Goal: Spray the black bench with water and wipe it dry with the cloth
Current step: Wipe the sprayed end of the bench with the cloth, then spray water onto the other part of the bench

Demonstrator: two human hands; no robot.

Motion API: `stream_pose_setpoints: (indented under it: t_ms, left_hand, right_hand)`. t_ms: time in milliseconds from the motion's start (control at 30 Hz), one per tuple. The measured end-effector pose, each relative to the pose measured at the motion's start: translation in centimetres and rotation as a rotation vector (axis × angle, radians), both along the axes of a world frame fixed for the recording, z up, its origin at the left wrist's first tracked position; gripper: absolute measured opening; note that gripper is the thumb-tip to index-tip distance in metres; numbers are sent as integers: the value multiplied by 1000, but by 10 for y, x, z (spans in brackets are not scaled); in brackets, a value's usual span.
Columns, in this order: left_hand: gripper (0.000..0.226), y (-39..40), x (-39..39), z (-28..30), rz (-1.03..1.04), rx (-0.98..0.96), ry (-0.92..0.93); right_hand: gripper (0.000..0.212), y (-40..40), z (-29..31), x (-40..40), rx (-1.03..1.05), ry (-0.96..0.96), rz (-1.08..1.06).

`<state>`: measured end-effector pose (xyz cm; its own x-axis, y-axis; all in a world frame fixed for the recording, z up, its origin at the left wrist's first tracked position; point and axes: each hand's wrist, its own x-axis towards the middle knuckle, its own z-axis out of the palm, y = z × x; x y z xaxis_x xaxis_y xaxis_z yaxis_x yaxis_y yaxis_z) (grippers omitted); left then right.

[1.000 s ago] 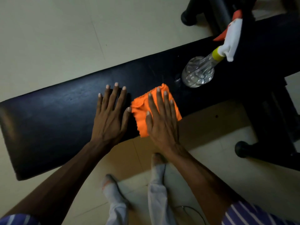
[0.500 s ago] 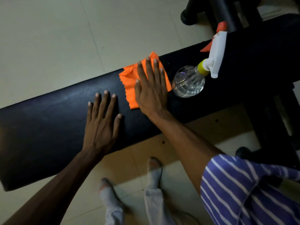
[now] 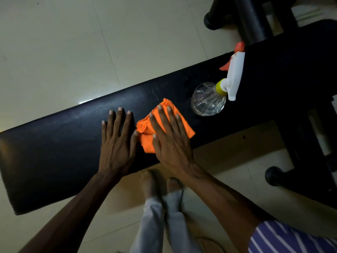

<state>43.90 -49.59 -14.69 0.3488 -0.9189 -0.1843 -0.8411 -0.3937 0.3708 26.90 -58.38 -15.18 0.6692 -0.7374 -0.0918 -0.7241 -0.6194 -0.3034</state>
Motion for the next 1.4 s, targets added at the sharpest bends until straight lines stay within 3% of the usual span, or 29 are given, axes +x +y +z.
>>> stream_pose_setpoints:
  t_ms: [167, 267, 367, 600, 667, 767, 867, 933, 1000, 1133, 1333, 1400]
  left_hand:
    - [63, -1, 0, 9, 22, 0, 75]
    - [61, -8, -1, 20, 37, -36, 132]
    - [59, -24, -8, 31, -18, -87, 173]
    - [61, -69, -40, 47, -245, -96, 192]
    - [62, -81, -48, 49, -294, -43, 181]
    - [61, -96, -57, 49, -371, 122, 129]
    - [59, -105, -63, 50, -347, 208, 47]
    - [56, -109, -68, 52, -305, 212, 30]
    - [56, -112, -73, 54, -263, 209, 8]
    - [58, -118, -88, 55, -159, 200, 29]
    - [60, -124, -110, 59, -62, 118, 65]
    - [61, -127, -120, 61, -35, 88, 89]
  right_hand:
    - [61, -12, 10, -1, 18, 43, -47]
    - [58, -3, 25, 4, 161, -71, -83]
    - [41, -1, 47, -9, 296, -259, -259]
    - [11, -33, 93, -60, 303, -459, -662]
    - [17, -42, 98, -70, 315, -478, -768]
    - [44, -58, 105, -77, 321, -518, -868]
    - [84, -84, 106, -76, 370, -667, -753]
    - [95, -105, 106, -69, 397, -789, -598]
    - [83, -123, 106, -56, 361, -835, -492]
    - [28, -140, 100, -38, 372, -819, -519]
    - [49, -173, 107, -45, 528, -795, -547]
    - [41, -189, 115, -58, 634, -702, -561]
